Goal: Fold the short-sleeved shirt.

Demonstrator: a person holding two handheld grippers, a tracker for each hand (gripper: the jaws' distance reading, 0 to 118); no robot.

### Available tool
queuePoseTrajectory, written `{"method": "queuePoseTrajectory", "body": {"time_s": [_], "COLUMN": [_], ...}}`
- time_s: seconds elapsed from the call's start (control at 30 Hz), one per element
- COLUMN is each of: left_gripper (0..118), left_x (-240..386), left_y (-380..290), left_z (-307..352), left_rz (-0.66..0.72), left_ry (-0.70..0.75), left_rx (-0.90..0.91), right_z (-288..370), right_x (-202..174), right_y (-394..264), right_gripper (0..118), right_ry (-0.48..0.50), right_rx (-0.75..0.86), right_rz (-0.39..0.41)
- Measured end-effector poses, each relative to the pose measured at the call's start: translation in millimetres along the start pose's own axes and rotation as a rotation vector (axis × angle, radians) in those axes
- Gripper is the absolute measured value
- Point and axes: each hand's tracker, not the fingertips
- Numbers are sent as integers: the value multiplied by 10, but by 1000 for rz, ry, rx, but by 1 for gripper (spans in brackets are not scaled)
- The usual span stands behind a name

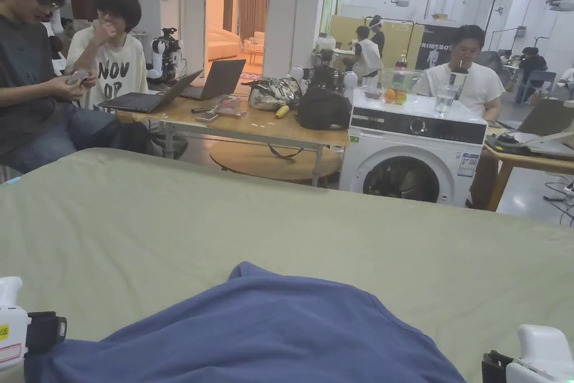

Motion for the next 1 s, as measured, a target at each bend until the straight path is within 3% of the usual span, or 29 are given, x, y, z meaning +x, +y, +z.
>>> {"method": "queuePoseTrajectory", "body": {"time_s": [0.07, 0.27, 0.4, 0.43, 0.47, 0.5, 0.53, 0.77, 1.0], "left_gripper": [50, 50, 47, 45, 32, 12, 0, 0, 0], "left_x": [130, 707, 1162, 1210, 1316, 1396, 1491, 1685, 1138], "left_y": [-18, -141, -286, -301, -317, -325, -350, -414, -260], "left_z": [65, 199, 225, 115, 75, 39, 7, -146, -311], "left_rz": [-36, -125, -173, -188, -210, -229, -240, -236, -151], "left_ry": [27, -63, -111, -112, -119, -117, -92, -86, -66], "left_rx": [47, 230, 317, 310, 301, 294, 297, 216, -14], "right_z": [25, 116, 158, 157, 150, 146, 141, 78, -100], "right_x": [-93, -540, -857, -939, -1013, -1063, -1111, -1334, -1497], "right_y": [-7, -5, 8, 21, 35, 43, 56, 65, -1], "right_gripper": [46, 46, 26, 21, 8, 0, 0, 0, 0], "right_ry": [6, 68, 94, 102, 109, 115, 131, 173, 205], "right_rx": [43, 189, 255, 259, 259, 260, 267, 238, 161], "right_rz": [-18, -83, -99, -98, -98, -99, -101, -87, -24]}}
